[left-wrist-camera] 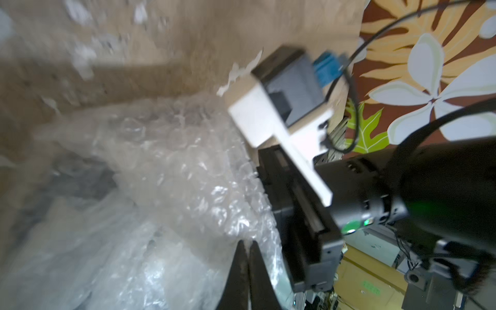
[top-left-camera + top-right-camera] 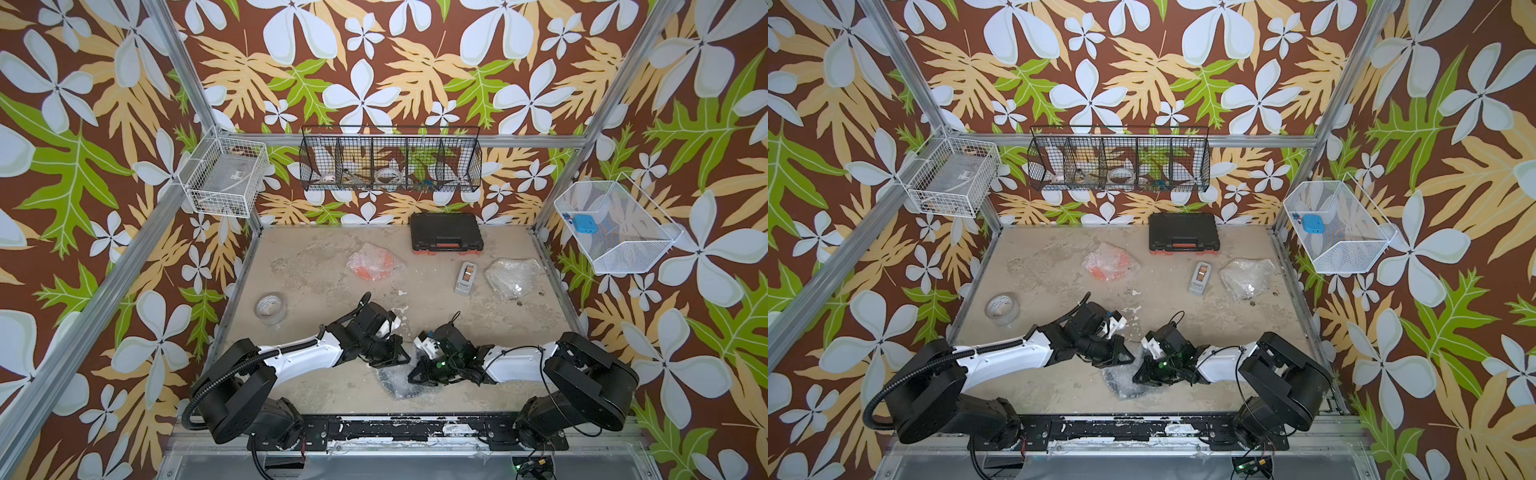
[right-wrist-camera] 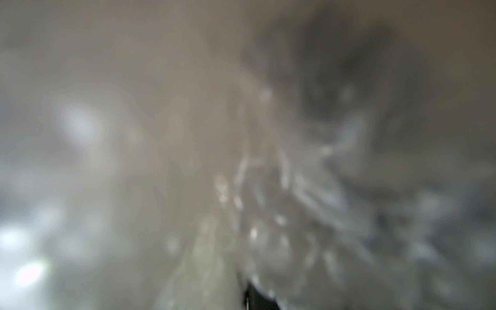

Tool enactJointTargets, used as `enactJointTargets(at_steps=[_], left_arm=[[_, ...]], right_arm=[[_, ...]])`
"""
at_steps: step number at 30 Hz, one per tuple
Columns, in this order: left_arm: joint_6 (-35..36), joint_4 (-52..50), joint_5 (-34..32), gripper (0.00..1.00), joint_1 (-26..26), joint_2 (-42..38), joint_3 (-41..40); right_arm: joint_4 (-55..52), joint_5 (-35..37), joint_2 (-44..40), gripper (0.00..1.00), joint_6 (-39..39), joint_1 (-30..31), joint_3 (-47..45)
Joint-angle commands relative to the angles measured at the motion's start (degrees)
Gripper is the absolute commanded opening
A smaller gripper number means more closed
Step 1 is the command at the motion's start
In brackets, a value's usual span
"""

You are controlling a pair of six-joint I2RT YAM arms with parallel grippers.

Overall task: Wrap dinner plates in bubble wrap
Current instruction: Wrap the plate in the bubble wrap.

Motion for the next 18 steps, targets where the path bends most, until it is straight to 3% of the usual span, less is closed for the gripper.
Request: enactJointTargets(at_steps=[1, 6, 9, 12, 15, 18], left_arm=[[-2.67, 4.55, 5.10, 0.00, -1.40, 2.44, -3.75], [-4.51, 13.52, 6.59, 0.00, -1.85, 8.09, -11.55], [-1.13, 9.40, 2.50, 0.00, -1.73, 11.07, -12.61], [1.22, 6.52, -0.89, 0.01, -1.59, 13.63, -13.17], [1.44, 6.93, -2.08, 0.01, -1.62, 15.14, -14.26], [1.13, 7.63, -2.33, 0.01, -1.59, 15.70, -14.73]], right_arm=[[-4.50, 3.68, 0.72, 0.00, 0.20, 0.12, -0.05], [-5.25, 3.94, 0.15, 0.00, 0.29, 0.08, 0.34], [-10.27, 5.56, -2.38, 0.00, -1.08, -0.26, 1.90], [-20.98, 11.03, -8.26, 0.08, -3.79, -0.51, 5.47], [-24.55, 11.23, -13.16, 0.02, -3.40, -0.41, 7.71], [-20.70, 8.17, -15.70, 0.00, -0.63, 0.59, 8.43]])
